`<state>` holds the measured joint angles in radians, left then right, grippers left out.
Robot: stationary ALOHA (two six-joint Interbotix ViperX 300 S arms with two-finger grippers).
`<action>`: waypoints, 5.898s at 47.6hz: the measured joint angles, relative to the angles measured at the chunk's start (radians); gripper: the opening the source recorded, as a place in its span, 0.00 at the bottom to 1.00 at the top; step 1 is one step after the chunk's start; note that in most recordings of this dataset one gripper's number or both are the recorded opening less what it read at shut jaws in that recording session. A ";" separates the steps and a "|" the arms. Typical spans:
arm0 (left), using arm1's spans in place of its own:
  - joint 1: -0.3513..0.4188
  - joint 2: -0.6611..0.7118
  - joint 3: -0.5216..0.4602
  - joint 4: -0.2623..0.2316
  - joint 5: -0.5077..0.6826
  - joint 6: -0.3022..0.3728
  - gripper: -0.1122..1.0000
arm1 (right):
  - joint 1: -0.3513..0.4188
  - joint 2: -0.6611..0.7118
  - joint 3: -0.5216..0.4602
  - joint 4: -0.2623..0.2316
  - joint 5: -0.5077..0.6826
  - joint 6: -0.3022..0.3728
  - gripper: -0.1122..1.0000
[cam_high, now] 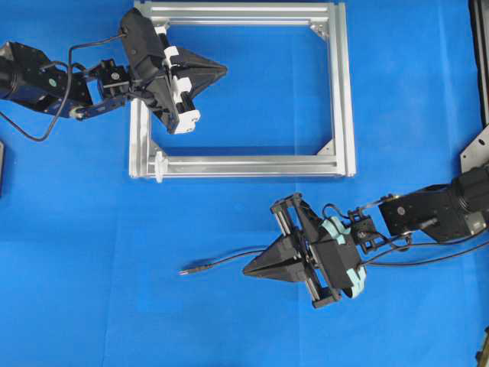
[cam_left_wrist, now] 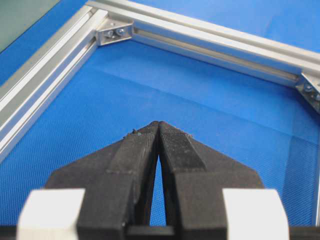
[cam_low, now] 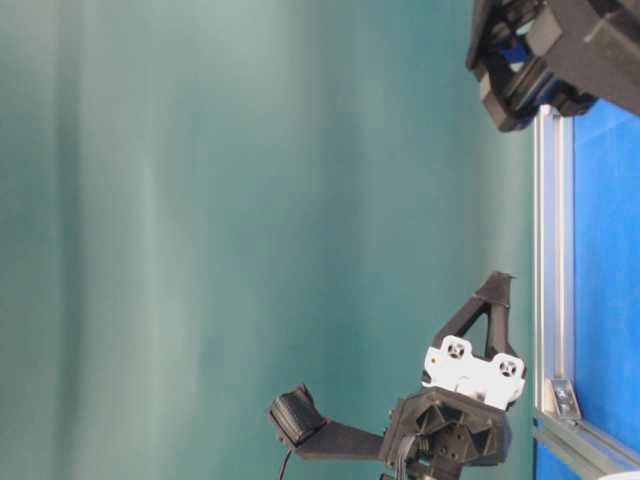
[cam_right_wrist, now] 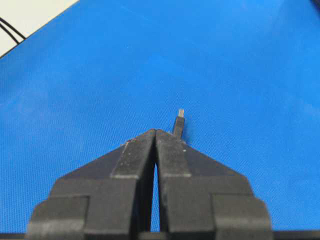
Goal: Insert the wire through the string loop located on the left side.
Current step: 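Open the right gripper and move it toward the black USB cable plug end, then close the right gripper on the cable just behind the USB plug, then lift the held cable and orient the plug toward the frame, then carry the cable plug with the right gripper to the white zip-tie loop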
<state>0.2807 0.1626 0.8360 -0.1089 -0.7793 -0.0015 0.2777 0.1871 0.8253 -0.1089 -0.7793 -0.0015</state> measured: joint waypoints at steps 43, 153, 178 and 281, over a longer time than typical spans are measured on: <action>-0.008 -0.008 0.002 0.018 0.014 -0.005 0.10 | -0.006 -0.026 -0.012 0.044 0.064 0.037 0.93; -0.008 -0.008 0.014 0.018 0.014 -0.005 0.10 | -0.028 0.118 -0.114 0.117 0.109 0.044 0.10; -0.008 -0.008 0.014 0.018 0.015 -0.005 0.10 | -0.028 -0.078 -0.089 0.118 0.265 0.041 0.10; -0.008 -0.008 0.020 0.017 0.014 -0.005 0.10 | -0.135 -0.120 -0.017 0.118 0.270 0.037 0.10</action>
<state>0.2730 0.1549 0.8560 -0.0920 -0.7655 -0.0061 0.1427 0.0675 0.8084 0.0092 -0.5093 0.0353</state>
